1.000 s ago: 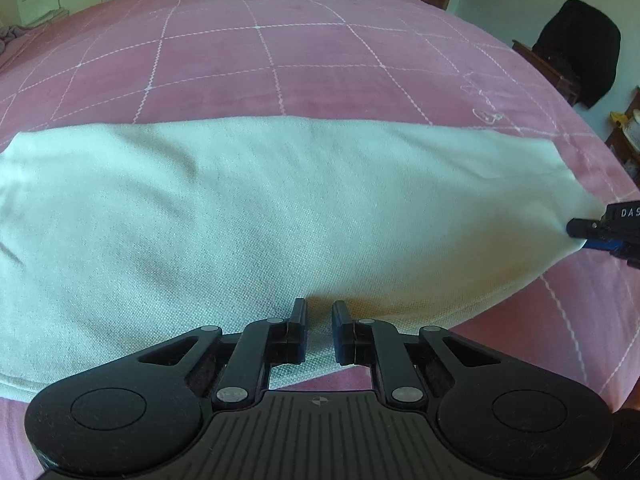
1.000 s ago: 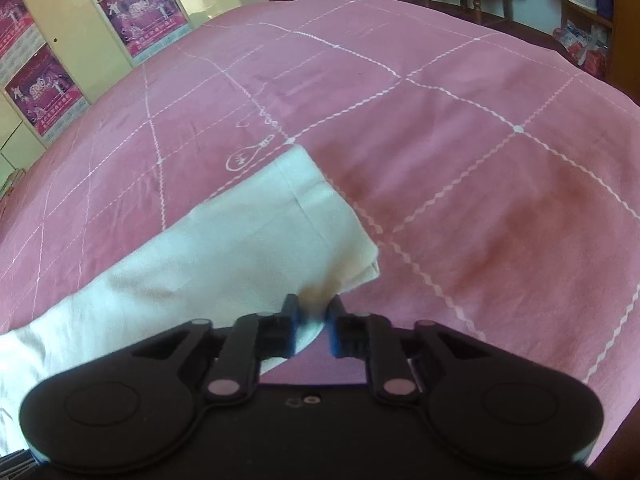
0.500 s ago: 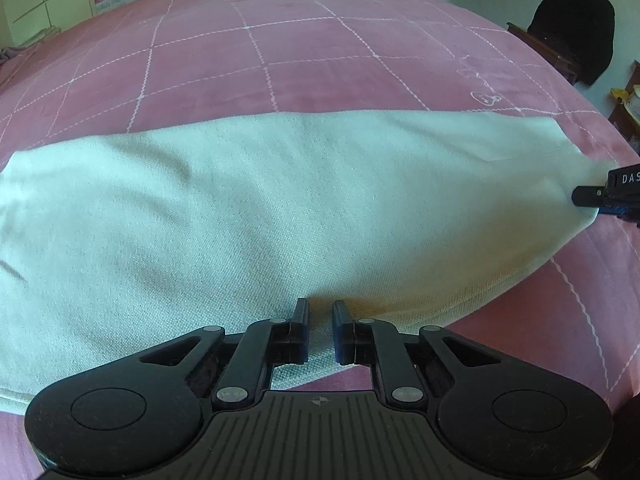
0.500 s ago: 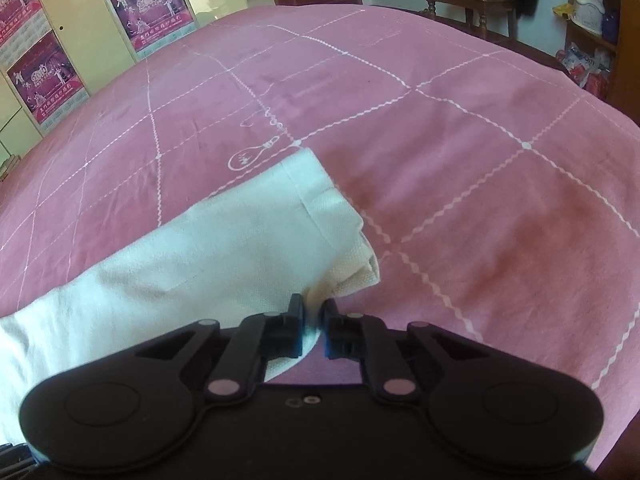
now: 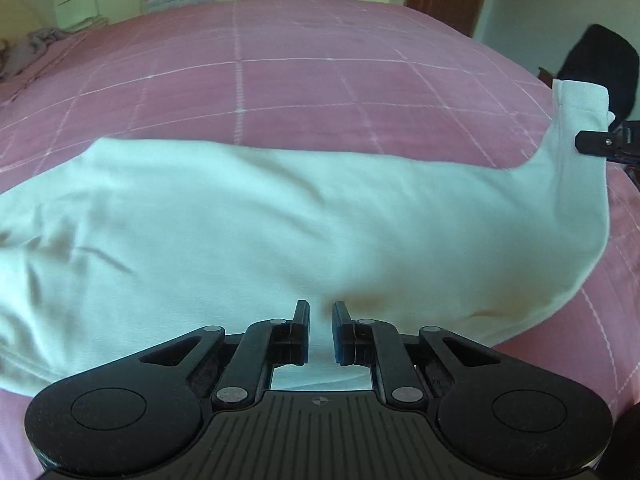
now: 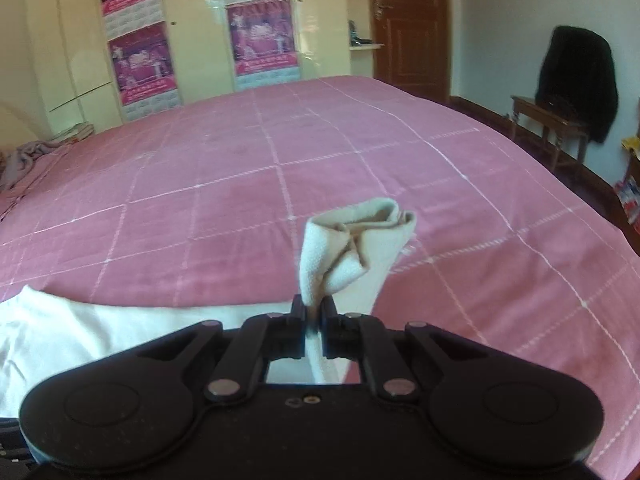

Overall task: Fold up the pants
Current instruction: 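Lift the held edge with the right gripper and fold it over the pants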

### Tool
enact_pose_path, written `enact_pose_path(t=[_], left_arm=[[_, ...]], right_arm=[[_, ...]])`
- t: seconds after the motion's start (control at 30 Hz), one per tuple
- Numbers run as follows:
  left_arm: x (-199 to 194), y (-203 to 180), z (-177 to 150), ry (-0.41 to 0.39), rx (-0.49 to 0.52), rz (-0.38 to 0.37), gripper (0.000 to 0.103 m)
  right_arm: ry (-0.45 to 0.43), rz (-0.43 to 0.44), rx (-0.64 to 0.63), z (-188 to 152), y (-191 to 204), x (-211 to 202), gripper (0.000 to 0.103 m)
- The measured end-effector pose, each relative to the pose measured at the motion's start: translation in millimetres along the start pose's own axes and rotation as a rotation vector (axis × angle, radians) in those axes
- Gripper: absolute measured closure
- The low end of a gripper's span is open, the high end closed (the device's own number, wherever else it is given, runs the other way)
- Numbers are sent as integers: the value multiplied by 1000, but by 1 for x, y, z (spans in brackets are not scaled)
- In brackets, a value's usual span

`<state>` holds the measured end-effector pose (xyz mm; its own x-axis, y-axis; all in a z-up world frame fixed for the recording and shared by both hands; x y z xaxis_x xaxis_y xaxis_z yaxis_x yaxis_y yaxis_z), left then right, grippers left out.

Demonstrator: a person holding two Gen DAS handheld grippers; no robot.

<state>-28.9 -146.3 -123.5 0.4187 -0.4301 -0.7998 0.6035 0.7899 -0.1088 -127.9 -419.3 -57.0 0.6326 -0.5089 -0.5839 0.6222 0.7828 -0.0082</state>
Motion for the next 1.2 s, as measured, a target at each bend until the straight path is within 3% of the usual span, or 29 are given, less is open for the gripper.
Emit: enact_pose_path(t=[0.2, 0.3, 0.4, 0.43, 0.47, 0.5, 0.6, 0.73, 0.9, 1.1, 1.13, 1.17, 1.2], left_arm=[[-15, 108, -7, -12, -151, 149, 91], [-22, 140, -10, 0, -232, 164, 91], [-24, 153, -13, 15, -288, 108, 91], [-24, 153, -13, 21, -306, 76, 91], [-23, 151, -12, 31, -326, 40, 91], [-20, 146, -10, 43, -346, -3, 91], [-9, 130, -5, 93, -410, -125, 91], [14, 102, -2, 164, -507, -260, 90], [29, 68, -1, 177, -554, -320, 90], [34, 54, 2, 139, -605, -348, 89], [32, 53, 2, 133, -594, -340, 79], [27, 55, 1, 126, -583, -327, 53], [22, 58, 1, 106, -576, -303, 35]], right_arm=[[-11, 219, -172, -4, 124, 0, 96], [46, 304, -258, -27, 184, 12, 95], [196, 295, -318, -62, 221, 38, 64], [245, 290, -333, -72, 226, 42, 49], [254, 304, -342, -77, 227, 40, 38], [239, 323, -350, -80, 226, 31, 36], [185, 393, -276, -66, 206, 7, 38], [77, 340, -150, -41, 155, -15, 28], [61, 283, -52, -39, 98, -22, 28], [77, 252, 0, -54, 69, -16, 28], [78, 253, 6, -56, 66, -16, 28], [79, 253, 12, -57, 64, -15, 28], [83, 255, 18, -60, 62, -14, 28]])
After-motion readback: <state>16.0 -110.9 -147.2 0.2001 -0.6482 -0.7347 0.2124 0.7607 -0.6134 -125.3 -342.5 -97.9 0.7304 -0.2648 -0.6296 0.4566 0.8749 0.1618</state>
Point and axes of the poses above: each gripper's, at about its wrist camera, not at the fingertips, and x roughly the way its jaws point, y to its left, z to its top, the point moved 2 cm from there along x, roughly the way its jaws point, and after that the axes turned 4 degrees about -x, right-handed, at the moved point
